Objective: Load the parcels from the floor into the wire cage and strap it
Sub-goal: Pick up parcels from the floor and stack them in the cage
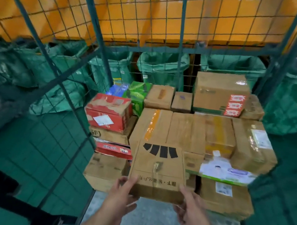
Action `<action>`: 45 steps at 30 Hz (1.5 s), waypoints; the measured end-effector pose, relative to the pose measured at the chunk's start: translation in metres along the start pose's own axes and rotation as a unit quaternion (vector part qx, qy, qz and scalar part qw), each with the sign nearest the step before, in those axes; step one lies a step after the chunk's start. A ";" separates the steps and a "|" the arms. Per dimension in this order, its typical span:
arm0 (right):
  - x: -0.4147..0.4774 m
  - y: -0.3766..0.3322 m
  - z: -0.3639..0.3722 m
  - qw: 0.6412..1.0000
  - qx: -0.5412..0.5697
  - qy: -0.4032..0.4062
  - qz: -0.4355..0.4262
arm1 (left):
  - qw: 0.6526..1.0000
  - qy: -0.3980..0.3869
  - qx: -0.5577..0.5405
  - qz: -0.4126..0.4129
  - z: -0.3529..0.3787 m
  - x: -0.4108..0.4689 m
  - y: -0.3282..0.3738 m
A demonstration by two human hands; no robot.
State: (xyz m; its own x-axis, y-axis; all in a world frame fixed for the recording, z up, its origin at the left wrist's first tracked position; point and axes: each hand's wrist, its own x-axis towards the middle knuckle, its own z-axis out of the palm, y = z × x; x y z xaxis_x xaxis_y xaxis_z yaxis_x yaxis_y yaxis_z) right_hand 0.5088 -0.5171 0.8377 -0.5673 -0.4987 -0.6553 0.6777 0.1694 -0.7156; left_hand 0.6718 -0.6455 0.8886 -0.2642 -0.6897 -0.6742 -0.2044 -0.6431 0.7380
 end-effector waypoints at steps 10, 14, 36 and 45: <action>0.095 -0.027 0.166 0.996 -0.063 0.067 0.010 | 0.995 -0.014 -0.091 -0.030 -0.040 0.133 0.097; 0.126 -0.042 0.256 0.993 -0.105 0.050 0.000 | 0.987 0.006 -0.150 -0.049 -0.059 0.184 0.155; 0.307 -0.003 0.441 0.972 -0.220 -0.059 -0.063 | 0.968 0.144 -0.187 0.083 -0.043 0.548 0.402; 0.323 0.004 0.409 0.969 -0.238 -0.012 -0.062 | 0.972 0.146 -0.150 0.104 -0.024 0.552 0.394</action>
State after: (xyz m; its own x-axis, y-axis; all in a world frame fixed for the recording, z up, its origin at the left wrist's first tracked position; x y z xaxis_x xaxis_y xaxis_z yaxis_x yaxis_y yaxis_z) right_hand 0.5194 -1.0256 0.7221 -0.6159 -0.5581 -0.5561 0.3099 0.4774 -0.8223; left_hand 0.4684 -1.2877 0.8067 0.0164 -0.8525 -0.5225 0.1200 -0.5171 0.8475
